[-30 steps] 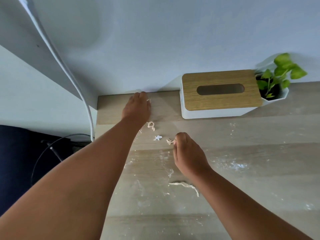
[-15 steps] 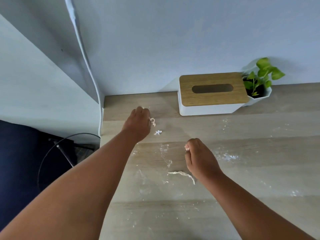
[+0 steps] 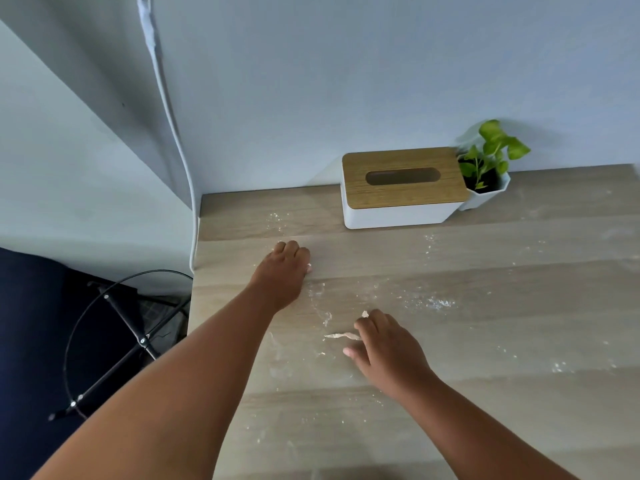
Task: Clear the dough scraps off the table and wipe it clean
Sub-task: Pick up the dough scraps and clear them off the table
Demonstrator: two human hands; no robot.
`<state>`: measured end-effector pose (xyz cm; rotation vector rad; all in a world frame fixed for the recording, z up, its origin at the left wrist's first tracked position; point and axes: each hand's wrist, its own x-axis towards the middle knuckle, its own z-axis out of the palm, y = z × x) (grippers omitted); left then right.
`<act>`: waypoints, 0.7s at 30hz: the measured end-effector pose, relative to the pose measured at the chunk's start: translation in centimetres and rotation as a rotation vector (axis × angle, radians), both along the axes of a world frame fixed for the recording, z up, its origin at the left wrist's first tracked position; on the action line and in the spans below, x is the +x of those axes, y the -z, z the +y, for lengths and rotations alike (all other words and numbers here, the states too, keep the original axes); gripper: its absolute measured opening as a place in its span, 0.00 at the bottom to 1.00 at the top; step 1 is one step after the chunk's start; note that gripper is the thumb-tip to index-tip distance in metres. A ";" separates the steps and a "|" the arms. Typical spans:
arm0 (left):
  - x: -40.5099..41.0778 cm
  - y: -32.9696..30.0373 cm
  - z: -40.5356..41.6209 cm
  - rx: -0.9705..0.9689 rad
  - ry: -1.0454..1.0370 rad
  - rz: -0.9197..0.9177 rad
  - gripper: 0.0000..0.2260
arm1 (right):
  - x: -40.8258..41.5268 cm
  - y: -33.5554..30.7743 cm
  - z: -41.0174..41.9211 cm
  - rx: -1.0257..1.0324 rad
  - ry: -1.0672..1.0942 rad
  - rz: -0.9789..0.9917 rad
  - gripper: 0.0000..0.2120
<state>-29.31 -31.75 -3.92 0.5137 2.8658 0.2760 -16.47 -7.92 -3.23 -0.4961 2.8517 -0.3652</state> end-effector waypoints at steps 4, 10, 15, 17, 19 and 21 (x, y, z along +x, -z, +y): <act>1.4 -0.4 0.0 0.079 -0.049 -0.019 0.08 | 0.5 1.1 -0.9 0.041 0.000 0.053 0.15; 3.5 -1.3 -1.4 0.246 -0.213 -0.094 0.04 | 0.5 0.1 -1.1 -0.056 0.047 0.021 0.18; 5.3 -2.4 -2.7 0.264 -0.270 -0.065 0.03 | 0.0 -0.8 -1.0 -0.202 0.196 -0.098 0.07; 6.0 -3.1 -3.1 0.245 -0.281 -0.052 0.03 | -0.1 -1.4 -1.0 -0.247 0.258 -0.116 0.11; 6.6 -3.6 -3.3 0.224 -0.285 -0.044 0.03 | -0.1 -2.0 -0.9 -0.266 0.294 -0.116 0.12; 7.4 -4.1 -3.4 0.234 -0.323 -0.034 0.02 | 0.1 -2.6 -0.8 -0.282 0.312 -0.091 0.08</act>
